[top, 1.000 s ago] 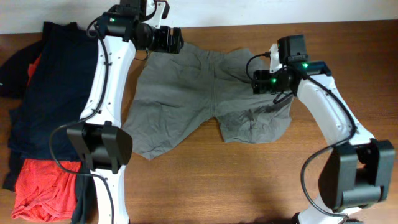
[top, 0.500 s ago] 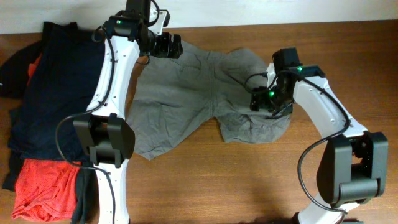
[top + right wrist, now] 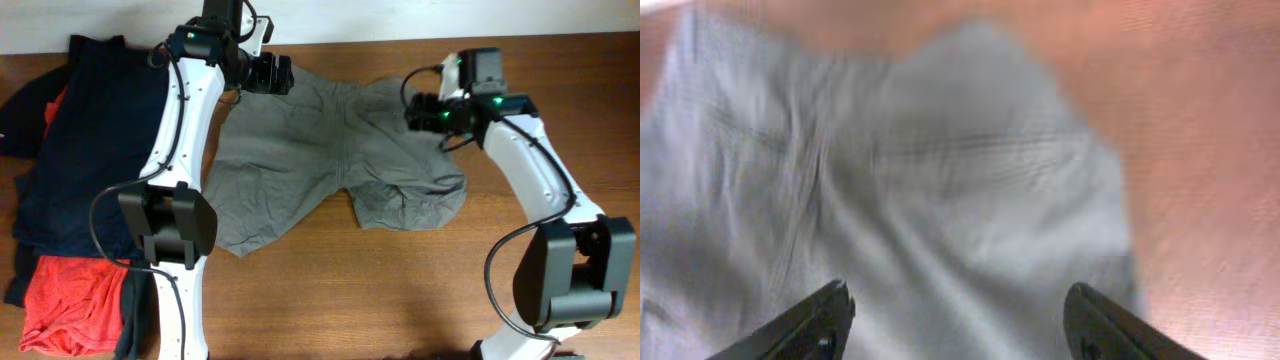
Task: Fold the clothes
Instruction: 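Pull the shorts' waistband apart with both grippers to spread them flat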
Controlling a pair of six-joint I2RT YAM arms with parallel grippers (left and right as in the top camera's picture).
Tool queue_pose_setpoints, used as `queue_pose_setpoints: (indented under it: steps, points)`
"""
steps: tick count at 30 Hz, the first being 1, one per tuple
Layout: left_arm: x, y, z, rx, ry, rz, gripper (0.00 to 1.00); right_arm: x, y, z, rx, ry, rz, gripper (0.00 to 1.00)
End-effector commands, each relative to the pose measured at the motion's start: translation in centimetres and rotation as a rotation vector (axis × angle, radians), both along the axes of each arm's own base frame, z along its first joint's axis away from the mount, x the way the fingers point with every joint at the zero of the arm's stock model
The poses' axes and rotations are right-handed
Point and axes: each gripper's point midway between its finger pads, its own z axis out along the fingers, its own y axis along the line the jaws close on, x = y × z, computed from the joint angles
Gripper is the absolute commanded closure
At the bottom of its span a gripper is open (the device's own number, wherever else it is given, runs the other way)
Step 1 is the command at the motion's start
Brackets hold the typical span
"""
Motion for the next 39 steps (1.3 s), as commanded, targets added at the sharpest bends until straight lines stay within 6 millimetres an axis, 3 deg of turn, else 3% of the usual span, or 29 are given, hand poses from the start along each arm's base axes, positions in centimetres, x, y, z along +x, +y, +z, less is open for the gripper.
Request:
queue_pose_setpoints:
  steps: [1, 11, 19, 29, 31, 35, 36, 38, 39]
  points:
    - [-0.1, 0.5, -0.6, 0.018, 0.012, -0.003, 0.01, 1.9, -2.5, -0.4, -0.005, -0.037, -0.058, 0.28]
    - [-0.8, 0.6, -0.9, 0.024, 0.045, -0.003, 0.01, 5.7, -3.5, -7.8, -0.007, -0.039, -0.069, 0.29]
    - [-1.6, 0.6, -1.3, 0.030, 0.079, -0.006, 0.01, 6.7, -3.6, -9.9, 0.004, -0.046, -0.083, 0.33]
    - [-1.6, 0.6, -1.3, 0.030, 0.080, -0.006, 0.01, 6.5, -2.9, -13.5, 0.038, 0.007, -0.077, 0.36]
    - [-1.6, 0.6, -1.3, 0.030, 0.080, -0.006, 0.01, 6.7, -3.0, -13.4, 0.038, -0.002, -0.077, 0.44]
    - [-1.6, 0.6, -1.3, 0.030, 0.080, -0.006, 0.01, 7.7, -2.9, -12.3, 0.046, -0.032, -0.078, 0.87]
    - [-1.6, 0.6, -1.3, 0.030, 0.080, -0.006, 0.01, 8.5, -2.6, -11.1, 0.070, -0.055, -0.074, 0.96]
    - [-1.6, 0.6, -1.3, 0.030, 0.080, -0.006, 0.01, 9.4, -2.5, -9.4, 0.089, -0.080, -0.071, 0.96]
    - [-1.6, 0.6, -1.3, 0.030, 0.080, -0.006, 0.01, 10.4, -2.6, -7.6, 0.090, -0.108, -0.069, 0.96]
